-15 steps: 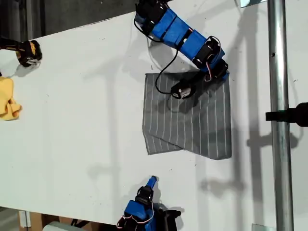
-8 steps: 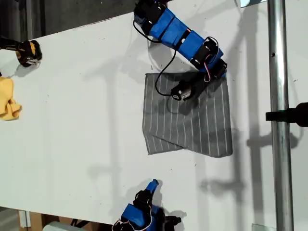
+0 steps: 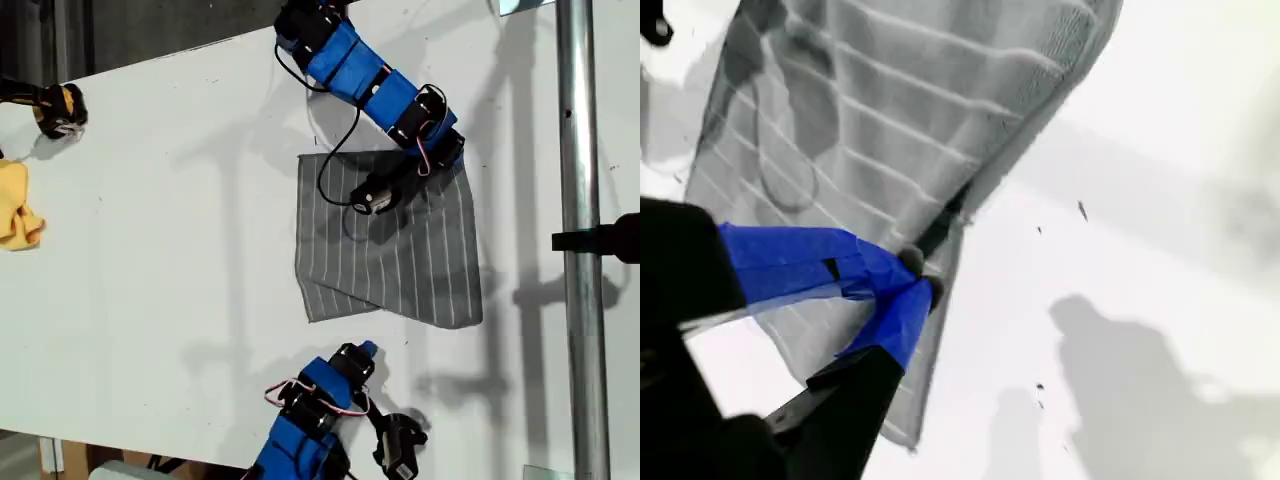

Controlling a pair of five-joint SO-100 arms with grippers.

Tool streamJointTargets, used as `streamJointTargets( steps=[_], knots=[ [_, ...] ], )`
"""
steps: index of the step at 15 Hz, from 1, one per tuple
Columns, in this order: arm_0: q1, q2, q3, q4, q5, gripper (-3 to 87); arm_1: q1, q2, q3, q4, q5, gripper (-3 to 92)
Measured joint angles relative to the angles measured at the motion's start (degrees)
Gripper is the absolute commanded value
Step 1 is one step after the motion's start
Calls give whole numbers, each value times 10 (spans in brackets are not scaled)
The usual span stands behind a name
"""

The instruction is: Grasp corners of a towel and fold twice.

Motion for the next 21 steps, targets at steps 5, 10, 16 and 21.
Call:
streamJointTargets(
  steps=[5, 10, 16, 21],
  knots=[
    [79, -205, -261, -1, 54, -16, 0, 0, 0, 0, 0, -2],
    [107, -239, -279, -1, 35, 287, 8, 2, 2, 4, -12, -2],
    [117, -249, -300, -20, 112, 357, 12, 2, 3, 4, -21, -2],
    [110, -374, -304, -85, 113, 348, 19, 5, 5, 5, -26, -2]
  ],
)
